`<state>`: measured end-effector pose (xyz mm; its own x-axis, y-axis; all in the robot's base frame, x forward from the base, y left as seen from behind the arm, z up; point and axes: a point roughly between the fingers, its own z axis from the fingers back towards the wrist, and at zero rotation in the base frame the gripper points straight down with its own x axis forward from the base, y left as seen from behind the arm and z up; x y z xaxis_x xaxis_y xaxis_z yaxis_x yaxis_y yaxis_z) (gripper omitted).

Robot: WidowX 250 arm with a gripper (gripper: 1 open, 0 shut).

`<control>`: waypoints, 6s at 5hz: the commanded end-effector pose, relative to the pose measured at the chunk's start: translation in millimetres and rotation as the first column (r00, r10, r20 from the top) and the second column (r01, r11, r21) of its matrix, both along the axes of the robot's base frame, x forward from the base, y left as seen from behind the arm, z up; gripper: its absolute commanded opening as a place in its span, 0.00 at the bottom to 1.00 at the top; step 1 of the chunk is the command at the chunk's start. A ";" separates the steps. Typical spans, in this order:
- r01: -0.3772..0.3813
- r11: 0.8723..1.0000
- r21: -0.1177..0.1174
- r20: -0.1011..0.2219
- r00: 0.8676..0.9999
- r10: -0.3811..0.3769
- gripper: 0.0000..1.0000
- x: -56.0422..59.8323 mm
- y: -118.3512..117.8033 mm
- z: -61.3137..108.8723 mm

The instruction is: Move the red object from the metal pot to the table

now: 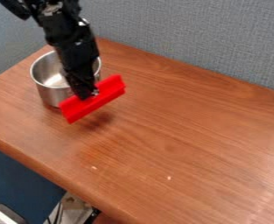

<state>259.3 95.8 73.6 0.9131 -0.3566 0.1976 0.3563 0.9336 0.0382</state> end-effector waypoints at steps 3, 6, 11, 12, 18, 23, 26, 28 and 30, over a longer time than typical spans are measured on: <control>-0.104 0.990 0.092 0.023 0.994 0.103 0.00 33.5 52.8 2.8; -0.081 0.988 0.129 0.026 0.997 0.078 0.00 35.8 55.9 8.0; -0.024 0.986 0.167 0.041 0.999 0.018 0.00 32.4 45.3 22.3; -0.017 0.984 0.175 0.031 0.999 0.012 0.00 32.3 46.1 17.7; 0.019 0.976 0.216 0.011 1.000 -0.021 0.00 31.4 46.6 9.1; 0.030 0.966 0.255 0.027 0.999 -0.038 0.00 37.2 46.2 22.5; 0.032 0.961 0.273 0.040 0.998 -0.045 0.00 40.6 44.5 31.4; 0.036 0.959 0.279 0.019 0.999 -0.043 0.00 41.4 51.1 17.3; 0.132 0.936 0.328 0.062 0.985 -0.161 0.00 72.6 -1.7 49.4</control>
<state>326.2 89.5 101.3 0.8348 -0.5436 0.0877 0.4950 0.8107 0.3128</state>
